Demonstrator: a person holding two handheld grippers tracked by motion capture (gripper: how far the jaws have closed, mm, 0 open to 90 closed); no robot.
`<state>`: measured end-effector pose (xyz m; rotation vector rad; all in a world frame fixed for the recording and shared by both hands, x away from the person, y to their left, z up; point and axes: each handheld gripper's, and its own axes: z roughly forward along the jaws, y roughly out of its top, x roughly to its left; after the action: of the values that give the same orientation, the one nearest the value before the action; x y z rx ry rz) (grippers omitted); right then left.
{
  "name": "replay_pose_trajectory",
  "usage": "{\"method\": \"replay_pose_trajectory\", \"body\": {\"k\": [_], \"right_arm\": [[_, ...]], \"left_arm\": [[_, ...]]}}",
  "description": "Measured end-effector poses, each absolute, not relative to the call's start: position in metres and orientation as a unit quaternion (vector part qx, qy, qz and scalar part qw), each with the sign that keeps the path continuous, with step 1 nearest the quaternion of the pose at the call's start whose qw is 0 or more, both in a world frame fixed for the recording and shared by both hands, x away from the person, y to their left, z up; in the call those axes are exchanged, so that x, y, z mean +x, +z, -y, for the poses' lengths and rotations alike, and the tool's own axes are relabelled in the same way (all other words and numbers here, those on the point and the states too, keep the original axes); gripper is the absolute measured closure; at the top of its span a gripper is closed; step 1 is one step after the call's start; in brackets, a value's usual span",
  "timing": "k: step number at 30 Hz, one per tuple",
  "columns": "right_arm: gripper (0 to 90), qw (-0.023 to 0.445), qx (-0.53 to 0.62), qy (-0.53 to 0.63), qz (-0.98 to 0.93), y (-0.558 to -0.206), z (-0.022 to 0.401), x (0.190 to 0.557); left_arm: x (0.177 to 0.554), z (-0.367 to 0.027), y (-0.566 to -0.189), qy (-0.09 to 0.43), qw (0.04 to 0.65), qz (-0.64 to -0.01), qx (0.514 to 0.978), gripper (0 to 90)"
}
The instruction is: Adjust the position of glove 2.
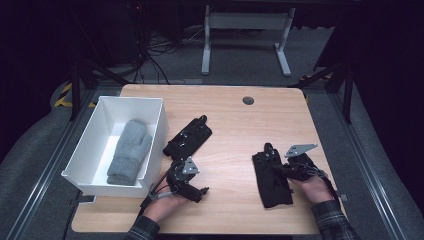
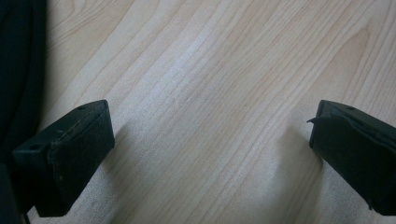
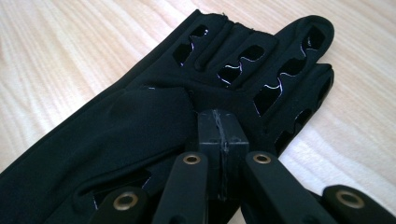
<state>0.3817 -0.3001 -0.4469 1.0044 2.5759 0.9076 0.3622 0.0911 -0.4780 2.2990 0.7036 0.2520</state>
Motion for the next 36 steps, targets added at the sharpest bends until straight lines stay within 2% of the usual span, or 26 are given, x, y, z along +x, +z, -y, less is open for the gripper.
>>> {"method": "replay_pose_trajectory", "body": {"k": [7,13,17,20,21,22,23,25,28,32,33,36], "right_arm": [[90.0,0.11,0.334,0.306,-0.885,-0.447,0.279,0.362],[90.0,0.109,0.313,0.303,-0.893,-0.447,0.254,0.358],[88.6,0.111,0.312,0.308,-0.892,-0.446,0.254,0.358],[76.0,0.121,0.323,0.323,-0.881,-0.443,0.264,0.359],[76.0,0.121,0.323,0.323,-0.881,-0.443,0.264,0.359],[66.6,0.132,0.337,0.335,-0.87,-0.44,0.275,0.36],[62.8,0.137,0.341,0.338,-0.866,-0.44,0.278,0.361],[49.9,0.155,0.355,0.347,-0.854,-0.441,0.29,0.363],[40.0,0.176,0.381,0.342,-0.841,-0.447,0.308,0.365],[34.6,0.185,0.402,0.344,-0.828,-0.452,0.323,0.368],[31.3,0.193,0.412,0.34,-0.823,-0.456,0.33,0.37],[28.2,0.202,0.424,0.338,-0.816,-0.459,0.337,0.372]], "left_arm": [[0.362,-0.091,-0.478,0.097,0.355,-0.273,0.889,0.3],[0.362,-0.091,-0.478,0.097,0.354,-0.273,0.889,0.2],[0.362,-0.091,-0.478,0.097,0.354,-0.273,0.889,0.2],[0.363,-0.089,-0.477,0.095,0.347,-0.277,0.891,0.4],[0.363,-0.089,-0.477,0.095,0.347,-0.277,0.891,0.5],[0.363,-0.088,-0.474,0.094,0.34,-0.28,0.893,1.6],[0.362,-0.088,-0.474,0.095,0.339,-0.281,0.893,3.2],[0.362,-0.088,-0.471,0.094,0.337,-0.285,0.892,8.9],[0.362,-0.087,-0.468,0.106,0.335,-0.294,0.889,18.4],[0.363,-0.087,-0.463,0.115,0.329,-0.295,0.89,35.7],[0.366,-0.086,-0.457,0.12,0.332,-0.305,0.884,44.2],[0.375,-0.085,-0.448,0.128,0.333,-0.328,0.875,62.6]]}}
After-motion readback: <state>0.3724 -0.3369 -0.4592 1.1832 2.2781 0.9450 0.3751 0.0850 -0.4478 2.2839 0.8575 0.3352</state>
